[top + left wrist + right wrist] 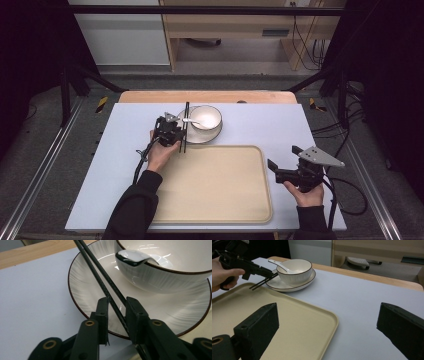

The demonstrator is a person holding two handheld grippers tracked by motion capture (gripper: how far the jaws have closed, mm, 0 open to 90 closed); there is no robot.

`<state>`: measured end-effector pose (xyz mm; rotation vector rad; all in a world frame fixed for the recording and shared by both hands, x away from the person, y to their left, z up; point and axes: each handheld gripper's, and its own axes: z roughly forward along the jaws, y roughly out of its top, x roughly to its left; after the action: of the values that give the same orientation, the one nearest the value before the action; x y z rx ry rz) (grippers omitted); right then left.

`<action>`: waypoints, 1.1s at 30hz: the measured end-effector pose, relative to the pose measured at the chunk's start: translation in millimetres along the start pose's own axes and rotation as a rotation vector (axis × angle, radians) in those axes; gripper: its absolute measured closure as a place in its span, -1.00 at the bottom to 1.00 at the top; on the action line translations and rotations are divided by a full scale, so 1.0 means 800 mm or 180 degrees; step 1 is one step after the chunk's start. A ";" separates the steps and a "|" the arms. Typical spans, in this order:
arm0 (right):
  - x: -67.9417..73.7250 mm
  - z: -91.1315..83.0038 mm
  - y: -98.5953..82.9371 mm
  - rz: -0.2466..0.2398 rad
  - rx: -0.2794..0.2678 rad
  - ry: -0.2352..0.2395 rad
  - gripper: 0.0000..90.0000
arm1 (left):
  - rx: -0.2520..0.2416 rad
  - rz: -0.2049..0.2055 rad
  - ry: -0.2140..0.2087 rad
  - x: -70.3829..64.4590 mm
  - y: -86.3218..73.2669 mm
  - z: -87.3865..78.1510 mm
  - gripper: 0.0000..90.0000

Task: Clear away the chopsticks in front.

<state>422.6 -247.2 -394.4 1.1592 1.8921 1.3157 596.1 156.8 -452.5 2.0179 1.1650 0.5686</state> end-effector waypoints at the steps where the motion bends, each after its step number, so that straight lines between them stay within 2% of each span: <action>1: 0.000 0.000 0.000 -0.0005 0.0000 -0.0001 -0.91 | 0.0007 -0.0002 0.0000 0.000 0.000 0.000 0.64; 2: 0.000 0.000 0.000 0.0001 0.0004 0.0000 -0.91 | -0.0005 -0.0029 -0.0007 0.000 -0.001 0.001 0.67; 12: 0.001 0.001 0.000 0.0006 0.0004 0.0003 -0.91 | 0.0052 -0.0002 0.0038 0.003 0.000 0.001 0.76; 17: 0.001 0.002 0.000 -0.0002 0.0010 0.0004 -0.91 | 0.0083 0.0085 0.0100 0.001 0.010 0.003 0.62; 19: 0.001 0.001 0.000 0.0003 0.0004 0.0003 -0.91 | 0.0159 0.0114 0.0125 0.003 0.013 0.007 0.61; 28: -0.001 0.000 0.000 0.0000 -0.0001 0.0002 -0.91 | 0.0194 0.0032 0.0169 0.003 0.012 0.016 0.70; 33: -0.001 0.000 0.000 -0.0003 0.0000 0.0007 -0.91 | 0.0169 -0.0040 0.0255 0.002 0.013 0.015 0.76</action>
<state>422.7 -247.7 -394.4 1.1573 1.8939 1.3169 611.0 150.7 -452.4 2.0475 1.2516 0.6231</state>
